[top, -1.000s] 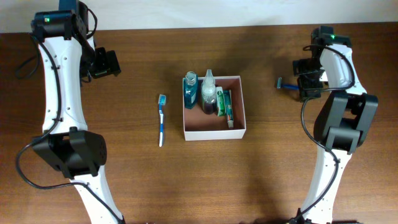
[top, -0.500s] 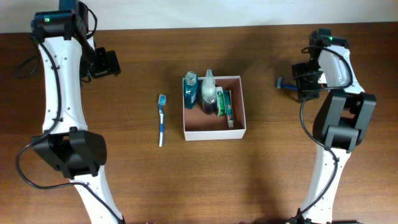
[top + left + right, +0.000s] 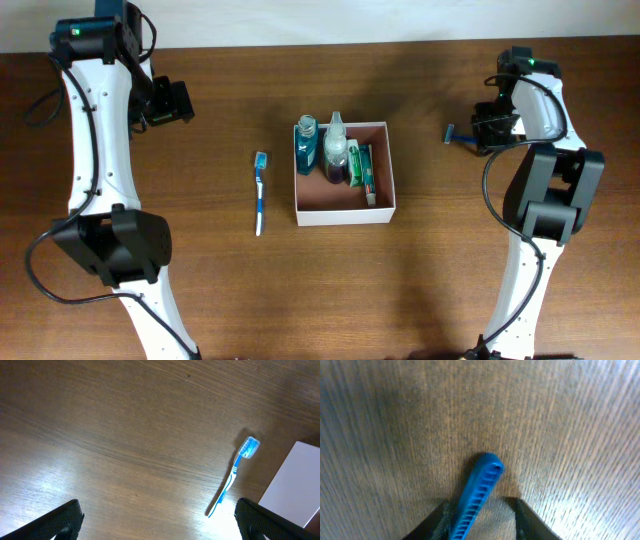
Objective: Pack container
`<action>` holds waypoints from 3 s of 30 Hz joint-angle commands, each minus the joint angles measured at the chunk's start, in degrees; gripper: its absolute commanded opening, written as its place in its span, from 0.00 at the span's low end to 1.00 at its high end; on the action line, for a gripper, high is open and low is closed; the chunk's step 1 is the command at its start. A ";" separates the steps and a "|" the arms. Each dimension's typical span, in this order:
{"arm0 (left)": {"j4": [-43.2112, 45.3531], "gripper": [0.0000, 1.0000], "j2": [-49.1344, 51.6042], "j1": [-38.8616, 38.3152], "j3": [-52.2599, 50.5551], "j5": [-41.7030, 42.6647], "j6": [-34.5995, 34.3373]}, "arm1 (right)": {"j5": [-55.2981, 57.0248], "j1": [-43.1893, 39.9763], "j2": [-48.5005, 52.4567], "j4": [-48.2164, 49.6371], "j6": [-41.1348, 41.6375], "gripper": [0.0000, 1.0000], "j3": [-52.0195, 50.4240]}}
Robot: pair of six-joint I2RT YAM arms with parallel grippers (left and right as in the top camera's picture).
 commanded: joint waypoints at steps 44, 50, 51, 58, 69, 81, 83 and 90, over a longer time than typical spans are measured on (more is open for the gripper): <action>-0.04 0.99 -1.14 0.17 -0.39 0.42 -0.13 | -10.38 0.63 0.09 -11.72 -29.68 0.04 24.57; -0.04 0.99 -1.14 0.17 -0.39 0.42 -0.13 | -10.45 2.64 -0.48 -21.90 -43.87 0.04 36.20; -0.04 1.00 -1.14 0.17 -0.39 0.42 -0.13 | -10.43 3.17 -0.50 -23.37 -45.48 0.04 37.57; -0.04 0.99 -1.14 0.17 -0.39 0.42 -0.13 | -11.93 9.20 -1.09 -28.26 -57.37 0.04 41.46; -0.04 0.99 -1.14 0.17 -0.39 0.42 -0.13 | -10.43 21.18 -1.36 -28.24 -64.72 0.04 41.42; -0.04 0.99 -1.14 0.17 -0.39 0.42 -0.13 | -5.33 27.71 -1.36 -28.26 -65.83 0.09 37.03; -0.04 0.99 -1.14 0.17 -0.39 0.42 -0.13 | -5.22 27.80 -1.36 -28.26 -65.83 0.09 35.47; -0.04 1.00 -1.14 0.17 -0.39 0.42 -0.13 | -5.18 27.80 -1.36 -28.24 -65.85 0.09 32.76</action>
